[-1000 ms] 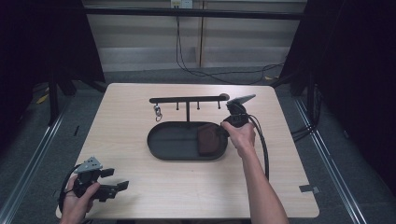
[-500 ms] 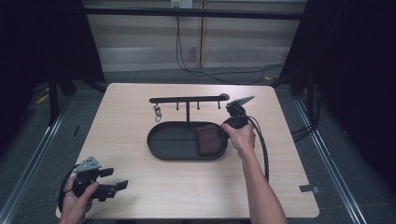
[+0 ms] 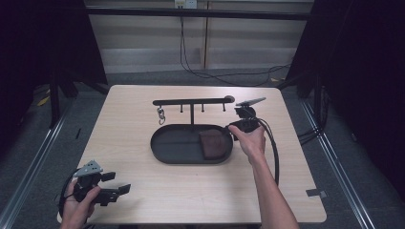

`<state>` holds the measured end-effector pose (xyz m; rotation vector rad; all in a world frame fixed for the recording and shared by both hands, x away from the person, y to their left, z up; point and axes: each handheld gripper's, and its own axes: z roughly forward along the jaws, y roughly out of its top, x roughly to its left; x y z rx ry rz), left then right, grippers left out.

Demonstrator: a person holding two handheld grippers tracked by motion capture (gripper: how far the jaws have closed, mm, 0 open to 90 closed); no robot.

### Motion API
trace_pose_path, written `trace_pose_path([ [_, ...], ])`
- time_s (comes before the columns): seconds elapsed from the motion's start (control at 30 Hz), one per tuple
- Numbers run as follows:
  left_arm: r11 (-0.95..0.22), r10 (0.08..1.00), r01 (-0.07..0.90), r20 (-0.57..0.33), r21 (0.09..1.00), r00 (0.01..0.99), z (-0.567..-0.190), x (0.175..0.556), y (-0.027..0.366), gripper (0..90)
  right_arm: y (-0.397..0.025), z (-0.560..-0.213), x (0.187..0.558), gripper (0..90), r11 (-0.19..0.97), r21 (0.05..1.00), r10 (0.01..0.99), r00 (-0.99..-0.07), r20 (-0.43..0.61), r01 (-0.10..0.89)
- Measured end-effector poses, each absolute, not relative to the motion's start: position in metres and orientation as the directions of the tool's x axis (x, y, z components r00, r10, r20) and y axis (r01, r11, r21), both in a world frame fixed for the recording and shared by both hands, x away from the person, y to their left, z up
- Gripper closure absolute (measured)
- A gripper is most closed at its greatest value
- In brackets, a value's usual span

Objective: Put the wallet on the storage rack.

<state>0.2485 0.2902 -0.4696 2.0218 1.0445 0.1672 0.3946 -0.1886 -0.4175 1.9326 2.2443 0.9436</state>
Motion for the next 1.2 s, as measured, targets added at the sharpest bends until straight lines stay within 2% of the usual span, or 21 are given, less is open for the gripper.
trace_pose_path([
  [0.07, -0.304, 0.726, 0.616, -0.242, 0.727, 0.644, -0.469, 0.248, 0.291, 16.7, -0.191, -0.416, 0.391, 39.9, 0.041, 0.476, 0.905, -0.235, 0.356, 0.878],
  [0.1, -0.302, 0.728, 0.617, -0.242, 0.727, 0.642, -0.469, 0.248, 0.291, 16.7, -0.192, -0.416, 0.389, 33.9, 0.042, 0.48, 0.903, -0.239, 0.356, 0.876],
  [0.27, -0.29, 0.737, 0.624, -0.247, 0.725, 0.63, -0.47, 0.249, 0.292, 16.7, -0.198, -0.417, 0.376, 25.9, 0.047, 0.514, 0.899, -0.26, 0.352, 0.857],
  [0.53, -0.287, 0.741, 0.629, -0.25, 0.722, 0.624, -0.47, 0.249, 0.292, 16.7, -0.205, -0.416, 0.355, 22.3, 0.058, 0.576, 0.882, -0.313, 0.354, 0.815],
  [0.83, -0.296, 0.746, 0.631, -0.239, 0.717, 0.621, -0.47, 0.249, 0.291, 16.9, -0.222, -0.427, 0.331, 19.1, 0.02, 0.596, 0.878, -0.3, 0.373, 0.802],
  [1.0, -0.289, 0.752, 0.636, -0.241, 0.716, 0.613, -0.47, 0.249, 0.292, 16.9, -0.231, -0.432, 0.313, 15.0, 0.036, 0.607, 0.883, -0.309, 0.352, 0.794],
  [1.2, -0.288, 0.755, 0.639, -0.241, 0.714, 0.61, -0.47, 0.248, 0.293, 17.0, -0.238, -0.436, 0.286, 15.0, 0.042, 0.628, 0.888, -0.317, 0.334, 0.777],
])
